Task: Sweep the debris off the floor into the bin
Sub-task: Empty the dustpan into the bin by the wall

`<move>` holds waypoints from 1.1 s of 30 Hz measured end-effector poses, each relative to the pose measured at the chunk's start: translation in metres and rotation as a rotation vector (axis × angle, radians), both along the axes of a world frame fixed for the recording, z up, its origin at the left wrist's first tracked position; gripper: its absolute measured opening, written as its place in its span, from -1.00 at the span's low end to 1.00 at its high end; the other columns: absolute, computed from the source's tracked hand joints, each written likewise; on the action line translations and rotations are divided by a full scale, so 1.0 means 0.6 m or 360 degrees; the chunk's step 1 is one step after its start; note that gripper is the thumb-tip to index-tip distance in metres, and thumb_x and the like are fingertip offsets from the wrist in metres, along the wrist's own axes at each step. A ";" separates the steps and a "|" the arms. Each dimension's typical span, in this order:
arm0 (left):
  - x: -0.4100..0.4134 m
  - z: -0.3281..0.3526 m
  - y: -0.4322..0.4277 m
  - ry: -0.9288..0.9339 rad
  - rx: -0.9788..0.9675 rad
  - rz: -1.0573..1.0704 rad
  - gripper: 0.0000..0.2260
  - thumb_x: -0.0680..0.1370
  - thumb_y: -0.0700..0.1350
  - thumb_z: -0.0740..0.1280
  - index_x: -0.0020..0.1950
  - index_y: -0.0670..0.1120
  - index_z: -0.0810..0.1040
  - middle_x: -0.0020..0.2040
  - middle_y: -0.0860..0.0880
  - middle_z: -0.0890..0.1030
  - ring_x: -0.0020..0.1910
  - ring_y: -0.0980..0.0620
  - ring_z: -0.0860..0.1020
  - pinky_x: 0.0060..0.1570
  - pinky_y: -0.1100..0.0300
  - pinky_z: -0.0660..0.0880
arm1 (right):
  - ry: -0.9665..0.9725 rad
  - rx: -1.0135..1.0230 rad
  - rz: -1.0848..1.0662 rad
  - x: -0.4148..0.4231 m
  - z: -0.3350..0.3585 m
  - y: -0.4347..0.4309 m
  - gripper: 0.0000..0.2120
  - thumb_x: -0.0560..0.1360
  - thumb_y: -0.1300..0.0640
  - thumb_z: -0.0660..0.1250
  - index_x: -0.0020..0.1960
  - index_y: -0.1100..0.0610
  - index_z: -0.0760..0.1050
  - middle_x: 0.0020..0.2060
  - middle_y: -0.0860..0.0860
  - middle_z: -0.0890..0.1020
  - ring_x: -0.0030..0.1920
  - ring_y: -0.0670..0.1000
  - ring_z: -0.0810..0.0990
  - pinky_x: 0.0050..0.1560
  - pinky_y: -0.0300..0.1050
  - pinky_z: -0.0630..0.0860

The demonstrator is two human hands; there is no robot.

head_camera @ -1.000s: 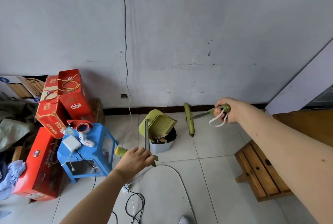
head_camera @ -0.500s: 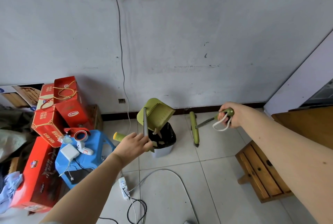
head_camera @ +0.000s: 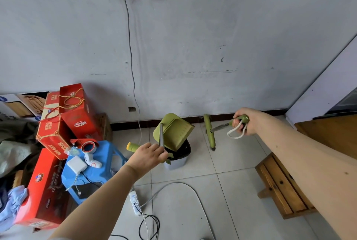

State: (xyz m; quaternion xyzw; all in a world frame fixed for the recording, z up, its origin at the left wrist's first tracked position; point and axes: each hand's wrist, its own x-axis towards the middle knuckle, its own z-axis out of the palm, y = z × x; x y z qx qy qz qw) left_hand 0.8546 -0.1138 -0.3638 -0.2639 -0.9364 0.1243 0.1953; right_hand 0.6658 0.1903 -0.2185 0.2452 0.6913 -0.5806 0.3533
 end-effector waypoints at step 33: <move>-0.180 0.142 0.106 0.0030 0.0013 0.0339 -0.85 0.52 -0.08 0.25 0.00 -0.14 0.46 -0.27 -0.03 0.58 -0.35 -0.06 0.55 -0.36 0.10 0.49 | 0.0036 0.0211 0.0414 -0.109 0.095 0.011 -0.85 0.49 0.34 0.17 -0.25 0.27 0.37 -0.38 0.15 0.41 -0.49 -0.01 0.35 -0.65 -0.32 0.34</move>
